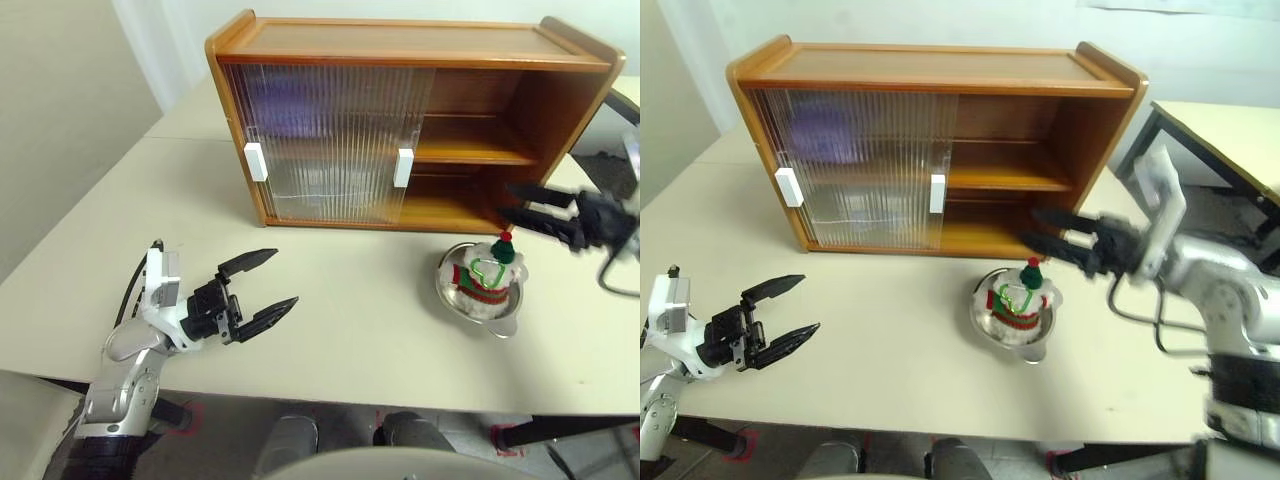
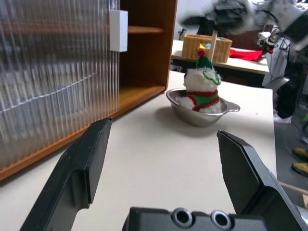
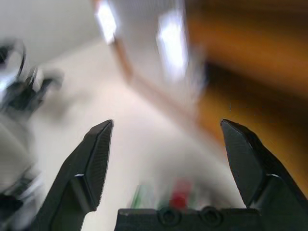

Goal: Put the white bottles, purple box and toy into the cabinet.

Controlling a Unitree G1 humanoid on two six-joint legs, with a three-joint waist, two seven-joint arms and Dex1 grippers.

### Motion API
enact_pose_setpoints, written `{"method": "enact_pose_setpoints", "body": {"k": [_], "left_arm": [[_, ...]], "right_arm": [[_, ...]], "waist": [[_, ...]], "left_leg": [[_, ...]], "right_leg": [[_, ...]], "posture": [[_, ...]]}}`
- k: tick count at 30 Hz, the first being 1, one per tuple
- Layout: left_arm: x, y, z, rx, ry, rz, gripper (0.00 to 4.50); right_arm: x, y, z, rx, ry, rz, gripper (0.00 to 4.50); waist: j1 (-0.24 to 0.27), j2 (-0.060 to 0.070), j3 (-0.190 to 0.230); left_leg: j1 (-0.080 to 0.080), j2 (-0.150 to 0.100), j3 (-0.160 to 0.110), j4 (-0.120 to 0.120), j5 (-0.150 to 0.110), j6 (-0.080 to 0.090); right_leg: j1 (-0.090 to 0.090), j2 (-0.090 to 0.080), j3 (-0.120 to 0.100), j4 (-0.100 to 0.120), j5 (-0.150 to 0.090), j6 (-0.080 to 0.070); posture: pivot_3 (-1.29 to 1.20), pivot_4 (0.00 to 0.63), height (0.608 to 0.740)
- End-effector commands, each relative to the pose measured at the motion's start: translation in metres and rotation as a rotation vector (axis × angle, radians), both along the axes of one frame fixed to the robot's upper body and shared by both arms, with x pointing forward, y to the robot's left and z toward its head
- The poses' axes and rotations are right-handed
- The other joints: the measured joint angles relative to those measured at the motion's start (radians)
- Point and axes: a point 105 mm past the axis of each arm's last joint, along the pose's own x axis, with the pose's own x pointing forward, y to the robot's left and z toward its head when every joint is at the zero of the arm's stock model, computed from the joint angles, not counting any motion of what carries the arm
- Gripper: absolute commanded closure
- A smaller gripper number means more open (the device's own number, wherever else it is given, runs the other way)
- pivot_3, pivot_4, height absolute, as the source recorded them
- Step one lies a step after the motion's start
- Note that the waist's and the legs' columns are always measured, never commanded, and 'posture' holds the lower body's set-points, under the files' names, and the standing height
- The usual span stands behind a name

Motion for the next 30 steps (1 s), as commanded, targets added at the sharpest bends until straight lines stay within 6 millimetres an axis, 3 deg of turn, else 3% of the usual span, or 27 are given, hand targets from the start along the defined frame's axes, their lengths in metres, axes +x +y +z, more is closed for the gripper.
{"method": "enact_pose_setpoints", "body": {"k": [1, 3, 6, 10, 20, 24, 30], "left_arm": [[-0.002, -0.005, 0.0, -0.003, 0.002, -0.03, 0.0], [-0.001, -0.005, 0.0, -0.004, 0.002, -0.032, 0.0], [-0.001, -0.005, 0.001, -0.002, 0.001, -0.033, 0.0], [-0.001, -0.004, 0.002, 0.0, 0.0, -0.033, 0.0], [0.001, -0.006, 0.008, -0.055, -0.015, -0.023, 0.0], [0.004, -0.008, 0.01, -0.065, -0.025, -0.017, 0.0], [0.006, -0.007, 0.009, -0.059, -0.025, -0.012, 0.0]], "right_arm": [[-0.024, -0.018, -0.019, -0.098, 0.127, 0.023, 0.03], [-0.027, -0.024, -0.024, -0.125, 0.149, -0.001, 0.03], [-0.03, -0.02, -0.019, -0.069, 0.157, 0.002, 0.03], [-0.041, -0.01, -0.03, -0.089, 0.233, 0.038, 0.03], [-0.015, 0.014, -0.046, -0.118, 0.149, -0.05, 0.03], [-0.018, 0.023, -0.051, -0.121, 0.167, -0.015, 0.03], [-0.02, 0.021, -0.052, -0.154, 0.177, 0.014, 0.03]], "waist": [[0.0, 0.0, 0.0], [-0.008, 0.0, 0.001], [-0.026, -0.001, 0.001], [-0.031, 0.0, 0.001], [-0.038, 0.001, 0.0], [-0.033, 0.001, 0.0], [-0.027, 0.0, 0.0]], "left_leg": [[-0.001, 0.0, 0.001, 0.001, -0.001, 0.0], [0.0, 0.0, 0.003, 0.004, -0.003, 0.001], [0.0, 0.002, 0.008, 0.007, -0.005, 0.003], [0.002, 0.002, 0.009, 0.012, -0.007, 0.005], [0.0, 0.002, 0.009, 0.013, -0.01, 0.007], [-0.001, 0.002, 0.009, 0.012, -0.011, 0.008], [-0.001, 0.002, 0.009, 0.012, -0.011, 0.008]], "right_leg": [[0.0, 0.0, 0.001, 0.0, -0.001, 0.002], [0.002, 0.0, 0.001, 0.001, -0.002, 0.004], [0.005, 0.0, 0.002, 0.001, -0.002, 0.003], [0.006, 0.0, 0.002, 0.001, -0.002, 0.003], [0.0, 0.0, 0.003, 0.001, -0.001, 0.003], [0.0, 0.0, 0.003, 0.001, -0.001, 0.003], [0.0, 0.0, 0.004, 0.001, -0.002, 0.005]], "posture": [[-0.01, 0.0, 0.74], [-0.01, 0.0, 0.74], [-0.02, 0.0, 0.74], [-0.02, 0.0, 0.74], [-0.02, 0.0, 0.74], [-0.02, 0.0, 0.74], [-0.02, 0.0, 0.74]]}}
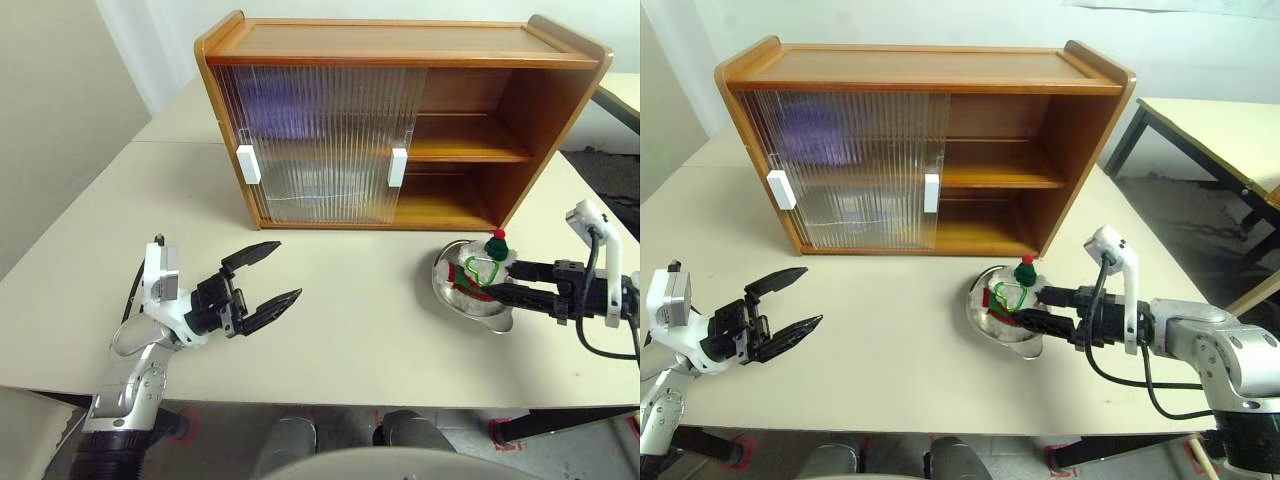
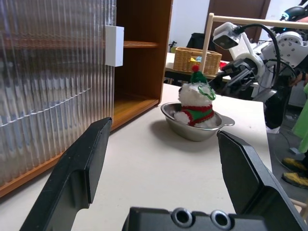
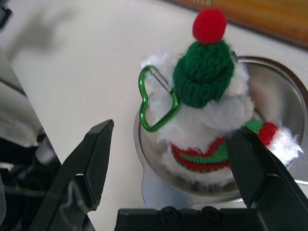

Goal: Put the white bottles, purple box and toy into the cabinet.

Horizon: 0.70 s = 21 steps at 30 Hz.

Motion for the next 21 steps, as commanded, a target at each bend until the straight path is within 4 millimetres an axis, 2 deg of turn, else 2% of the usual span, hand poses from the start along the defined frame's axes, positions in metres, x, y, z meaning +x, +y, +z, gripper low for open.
{"method": "enact_pose_setpoints", "body": {"k": [1, 21], "left_arm": [[0.002, -0.002, 0.002, 0.003, -0.014, -0.004, 0.0], [0.007, 0.003, 0.003, 0.019, -0.023, -0.009, 0.0]], "right_arm": [[-0.001, 0.005, 0.001, -0.005, -0.001, 0.032, 0.03], [0.022, 0.026, -0.012, -0.048, -0.102, -0.023, 0.03]], "waist": [[0.001, 0.0, 0.0], [-0.008, 0.0, 0.0]], "left_leg": [[0.0, 0.0, 0.0, 0.0, 0.0, 0.0], [0.002, 0.001, 0.001, 0.001, 0.0, 0.0]], "right_leg": [[0.0, 0.0, 0.0, 0.0, 0.0, 0.0], [0.001, 0.0, 0.0, 0.0, 0.001, 0.001]], "posture": [[-0.02, 0.0, 0.74], [-0.03, 0.0, 0.74]]}}
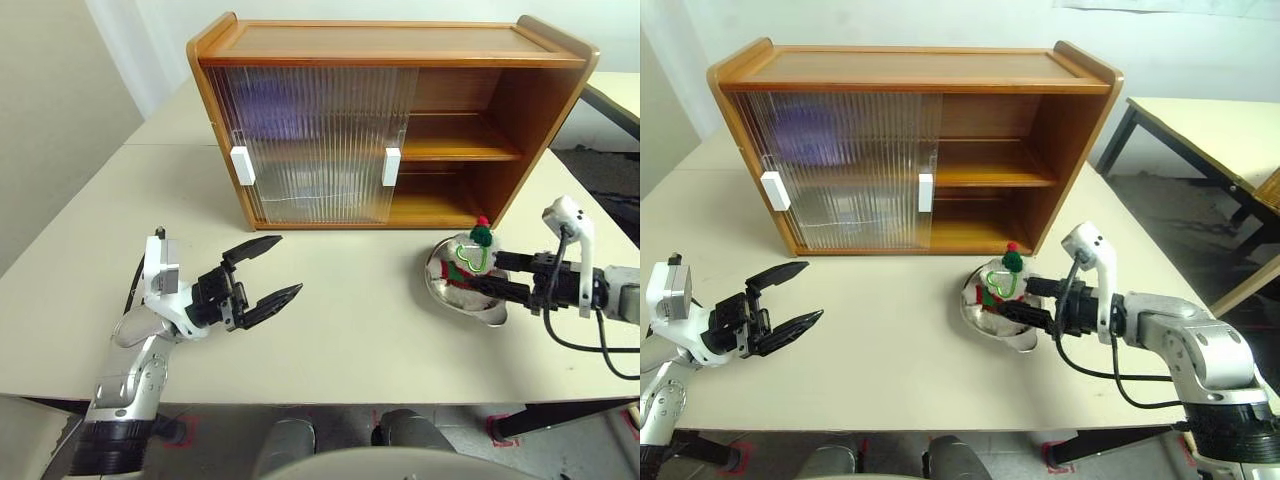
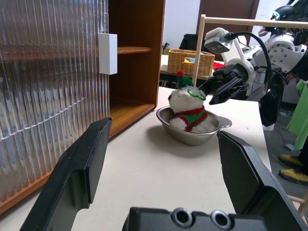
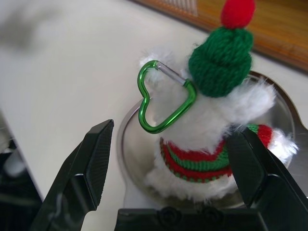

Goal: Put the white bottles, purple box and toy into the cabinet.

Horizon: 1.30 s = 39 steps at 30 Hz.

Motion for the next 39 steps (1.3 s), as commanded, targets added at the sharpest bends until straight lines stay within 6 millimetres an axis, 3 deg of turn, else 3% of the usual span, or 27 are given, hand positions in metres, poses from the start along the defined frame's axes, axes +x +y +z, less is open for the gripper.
{"method": "enact_pose_setpoints", "body": {"k": [1, 3, 6, 13, 17, 25, 39], "left_arm": [[0.002, 0.003, -0.001, 0.015, -0.004, 0.002, 0.0], [0.002, 0.003, -0.001, 0.016, -0.005, 0.002, 0.0], [0.002, 0.004, -0.002, 0.019, -0.006, 0.003, 0.0], [0.002, 0.007, -0.003, 0.025, -0.008, 0.005, 0.0], [0.001, 0.007, -0.004, 0.024, -0.007, 0.004, 0.0], [0.001, 0.007, -0.004, 0.02, -0.009, 0.005, 0.0], [0.002, 0.007, 0.0, -0.021, -0.015, 0.012, 0.0]], "right_arm": [[0.001, 0.006, -0.003, -0.017, -0.002, 0.002, 0.03], [0.006, 0.005, -0.003, -0.013, -0.014, -0.024, 0.03], [0.01, 0.006, -0.003, -0.009, -0.025, -0.044, 0.9], [0.012, 0.005, -0.003, -0.015, -0.024, -0.046, 3.44], [0.012, -0.001, 0.0, -0.03, -0.025, -0.051, 4.32], [0.018, -0.008, 0.019, 0.041, -0.05, -0.066, 4.37], [0.026, -0.009, 0.071, 0.202, -0.131, -0.056, 4.37]], "waist": [[0.0, 0.0, 0.0], [0.0, 0.0, 0.0], [-0.001, 0.0, 0.0], [-0.001, 0.0, 0.0], [-0.001, 0.0, 0.0], [0.0, 0.0, 0.0], [0.0, 0.0, 0.0]], "left_leg": [[0.0, 0.0, 0.0, 0.0, 0.0, 0.0], [0.0, 0.0, 0.0, 0.0, 0.0, 0.0], [0.0, 0.0, 0.0, 0.0, 0.0, 0.0], [-0.001, 0.0, -0.001, -0.001, 0.0, 0.0], [-0.001, 0.0, -0.001, -0.001, 0.0, 0.0], [-0.001, 0.0, 0.0, -0.001, 0.0, 0.0], [-0.001, 0.0, 0.0, -0.001, 0.0, 0.0]], "right_leg": [[0.0, 0.0, 0.0, 0.0, 0.0, 0.0], [0.0, 0.0, 0.0, 0.0, 0.0, 0.0], [0.0, 0.0, 0.0, 0.0, 0.0, 0.0], [-0.001, 0.0, 0.0, 0.0, 0.0, 0.0], [-0.001, 0.0, 0.0, 0.0, 0.0, 0.0], [-0.001, 0.0, 0.0, 0.0, 0.0, 0.0], [-0.001, 0.0, 0.0, 0.0, 0.0, 0.0]], "posture": [[-0.03, 0.0, 0.74], [-0.03, 0.0, 0.74], [-0.03, 0.0, 0.74], [-0.02, 0.0, 0.74], [-0.03, 0.0, 0.74], [-0.02, 0.0, 0.74], [-0.02, 0.0, 0.74]]}}
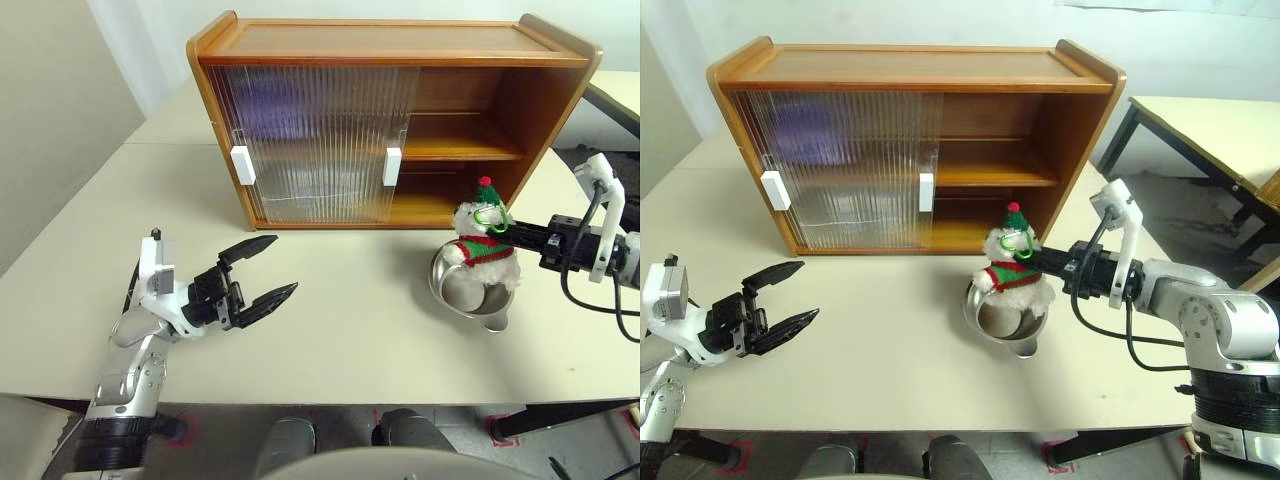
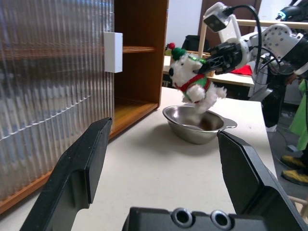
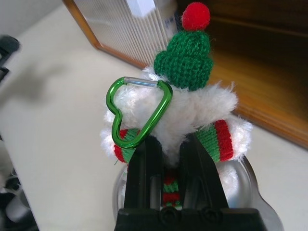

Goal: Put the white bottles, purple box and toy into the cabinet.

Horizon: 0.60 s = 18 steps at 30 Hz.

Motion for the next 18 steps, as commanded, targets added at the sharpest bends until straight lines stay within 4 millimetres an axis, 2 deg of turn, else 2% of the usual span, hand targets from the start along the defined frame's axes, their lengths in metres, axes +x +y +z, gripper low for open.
{"method": "enact_pose_setpoints", "body": {"k": [1, 4, 11, 18], "left_arm": [[0.0, 0.0, 0.002, -0.022, 0.001, 0.002, 0.0], [0.0, 0.0, 0.003, -0.043, 0.004, 0.009, 0.0], [0.001, 0.0, 0.011, -0.105, -0.01, 0.035, 0.0], [0.0, 0.0, 0.012, -0.102, -0.007, 0.04, 0.0]], "right_arm": [[0.006, 0.001, 0.022, 0.085, -0.053, -0.014, 4.37], [0.016, 0.003, 0.037, 0.146, -0.112, -0.043, 4.37], [0.037, 0.008, 0.055, 0.192, -0.235, -0.094, 4.37], [0.053, 0.007, 0.057, 0.174, -0.297, -0.138, 4.37]], "waist": [[0.0, 0.0, 0.0], [0.0, 0.0, 0.0], [0.0, 0.0, 0.0], [0.003, 0.001, 0.0]], "left_leg": [[0.0, 0.0, 0.0, 0.0, 0.0, 0.0], [0.0, 0.0, 0.0, 0.0, 0.0, 0.0], [0.0, 0.0, -0.001, 0.0, 0.0, 0.0], [0.0, 0.0, -0.002, -0.001, 0.0, 0.0]], "right_leg": [[0.0, 0.0, 0.0, 0.0, 0.0, 0.0], [0.0, 0.0, 0.0, 0.0, 0.0, 0.0], [-0.001, 0.0, 0.0, 0.0, 0.002, -0.002], [0.0, 0.0, 0.0, 0.0, 0.002, -0.002]], "posture": [[-0.02, 0.0, 0.74], [-0.02, 0.0, 0.74], [-0.01, 0.0, 0.74], [0.0, 0.0, 0.74]]}}
